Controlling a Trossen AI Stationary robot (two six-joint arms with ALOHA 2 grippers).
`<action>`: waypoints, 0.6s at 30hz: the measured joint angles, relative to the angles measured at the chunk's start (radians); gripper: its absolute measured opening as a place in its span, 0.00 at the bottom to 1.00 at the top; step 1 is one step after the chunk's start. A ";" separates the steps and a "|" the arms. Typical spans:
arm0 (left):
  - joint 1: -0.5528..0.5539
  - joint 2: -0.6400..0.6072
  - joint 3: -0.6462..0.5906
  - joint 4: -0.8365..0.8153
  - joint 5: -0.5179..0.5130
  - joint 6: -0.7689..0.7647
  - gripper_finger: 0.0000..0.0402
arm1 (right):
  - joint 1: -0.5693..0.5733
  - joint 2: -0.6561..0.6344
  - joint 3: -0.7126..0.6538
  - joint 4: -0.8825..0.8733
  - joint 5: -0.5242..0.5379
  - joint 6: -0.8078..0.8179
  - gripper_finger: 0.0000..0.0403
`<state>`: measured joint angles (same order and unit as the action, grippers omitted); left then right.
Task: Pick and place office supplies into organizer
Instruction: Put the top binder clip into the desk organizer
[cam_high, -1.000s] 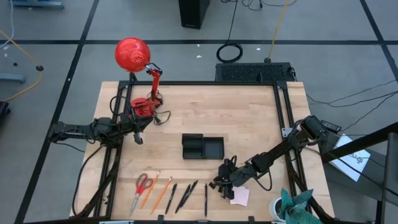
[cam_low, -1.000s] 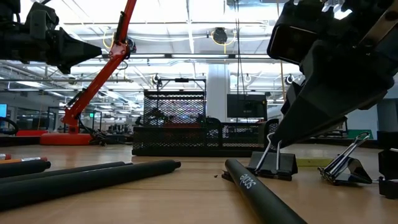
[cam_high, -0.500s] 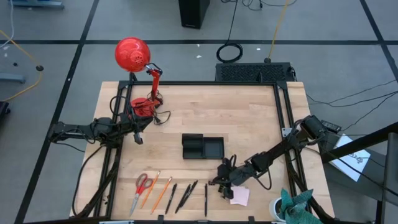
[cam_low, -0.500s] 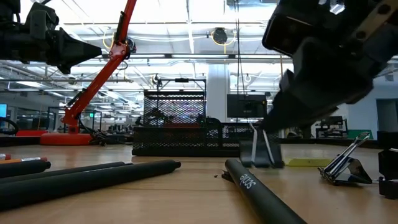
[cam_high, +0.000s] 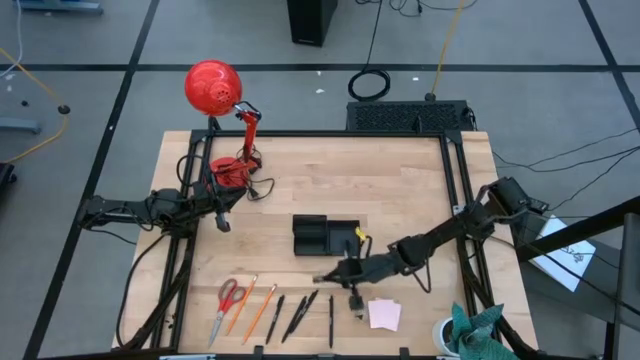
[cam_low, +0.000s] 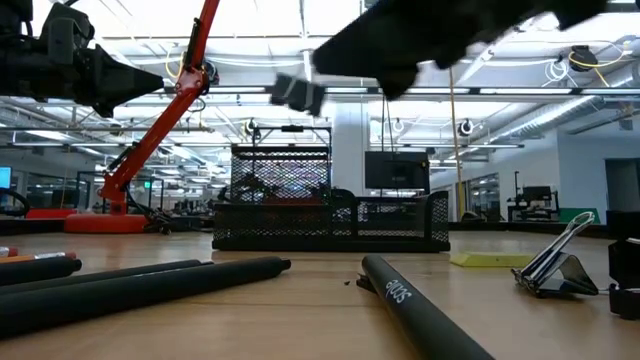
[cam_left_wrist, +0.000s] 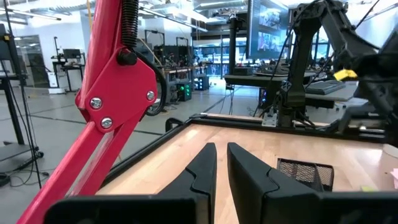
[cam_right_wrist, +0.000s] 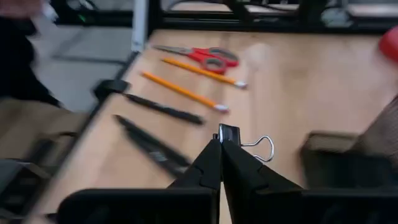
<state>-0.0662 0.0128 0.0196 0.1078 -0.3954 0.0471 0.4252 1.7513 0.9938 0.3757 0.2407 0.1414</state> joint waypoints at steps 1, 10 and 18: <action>0.000 0.000 0.000 0.000 0.000 0.000 0.12 | -0.016 0.008 0.025 -0.037 0.004 -0.036 0.00; 0.000 0.000 0.000 -0.007 -0.011 0.002 0.12 | -0.088 0.033 0.047 -0.097 0.205 -0.231 0.00; 0.000 0.000 0.000 -0.002 -0.027 0.038 0.12 | -0.099 0.083 0.030 -0.067 0.206 -0.230 0.00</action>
<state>-0.0658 0.0130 0.0200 0.1059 -0.4229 0.0849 0.3265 1.8346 1.0233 0.3092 0.4467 -0.0890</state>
